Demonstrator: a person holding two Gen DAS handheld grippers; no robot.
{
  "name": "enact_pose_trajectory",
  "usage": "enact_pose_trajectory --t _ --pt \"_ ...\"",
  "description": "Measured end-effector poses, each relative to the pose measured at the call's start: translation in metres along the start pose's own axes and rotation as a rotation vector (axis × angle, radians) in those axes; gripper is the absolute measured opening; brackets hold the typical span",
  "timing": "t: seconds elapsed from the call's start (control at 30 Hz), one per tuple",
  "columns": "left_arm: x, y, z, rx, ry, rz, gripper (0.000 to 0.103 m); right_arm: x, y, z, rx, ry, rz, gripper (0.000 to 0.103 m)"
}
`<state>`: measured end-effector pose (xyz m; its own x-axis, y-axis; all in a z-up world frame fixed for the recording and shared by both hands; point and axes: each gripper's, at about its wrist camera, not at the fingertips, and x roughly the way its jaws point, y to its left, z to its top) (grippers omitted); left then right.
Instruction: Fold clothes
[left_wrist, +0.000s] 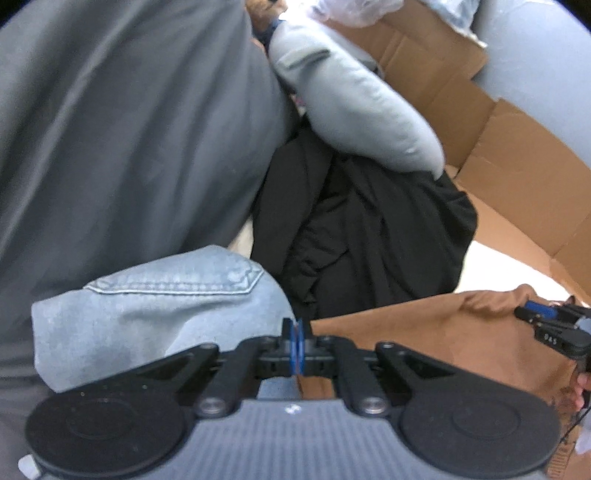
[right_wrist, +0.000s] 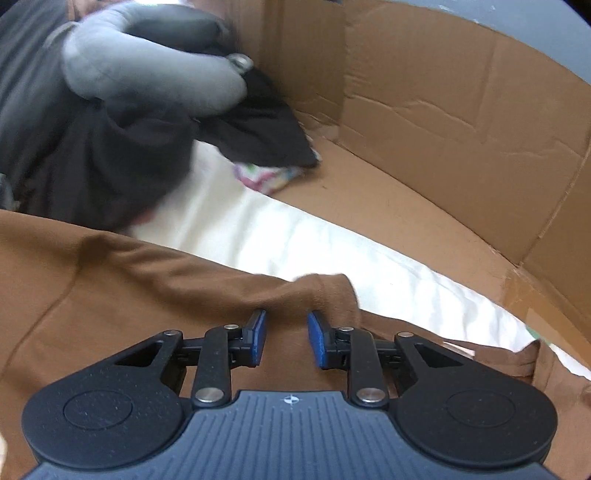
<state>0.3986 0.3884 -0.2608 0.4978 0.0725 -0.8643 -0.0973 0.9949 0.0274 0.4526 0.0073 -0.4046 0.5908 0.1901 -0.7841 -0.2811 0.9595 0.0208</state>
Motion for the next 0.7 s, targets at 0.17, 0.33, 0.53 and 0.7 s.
enact_pose_trajectory --t 0.17,0.33,0.53,0.7 --pt "0.020 -0.001 0.002 0.010 0.015 0.029 0.002 0.019 -0.017 -0.002 0.039 0.050 -0.020 0.025" --pt "0.032 0.000 -0.001 0.014 0.030 0.056 0.002 0.024 -0.013 0.005 -0.018 0.035 -0.043 0.026" --pt "0.037 -0.003 -0.003 0.028 0.034 0.075 0.002 0.019 -0.028 0.023 0.086 0.024 -0.032 0.027" --pt "0.037 0.000 0.000 0.018 0.041 0.040 0.008 -0.007 -0.019 0.013 0.067 -0.020 -0.017 0.027"
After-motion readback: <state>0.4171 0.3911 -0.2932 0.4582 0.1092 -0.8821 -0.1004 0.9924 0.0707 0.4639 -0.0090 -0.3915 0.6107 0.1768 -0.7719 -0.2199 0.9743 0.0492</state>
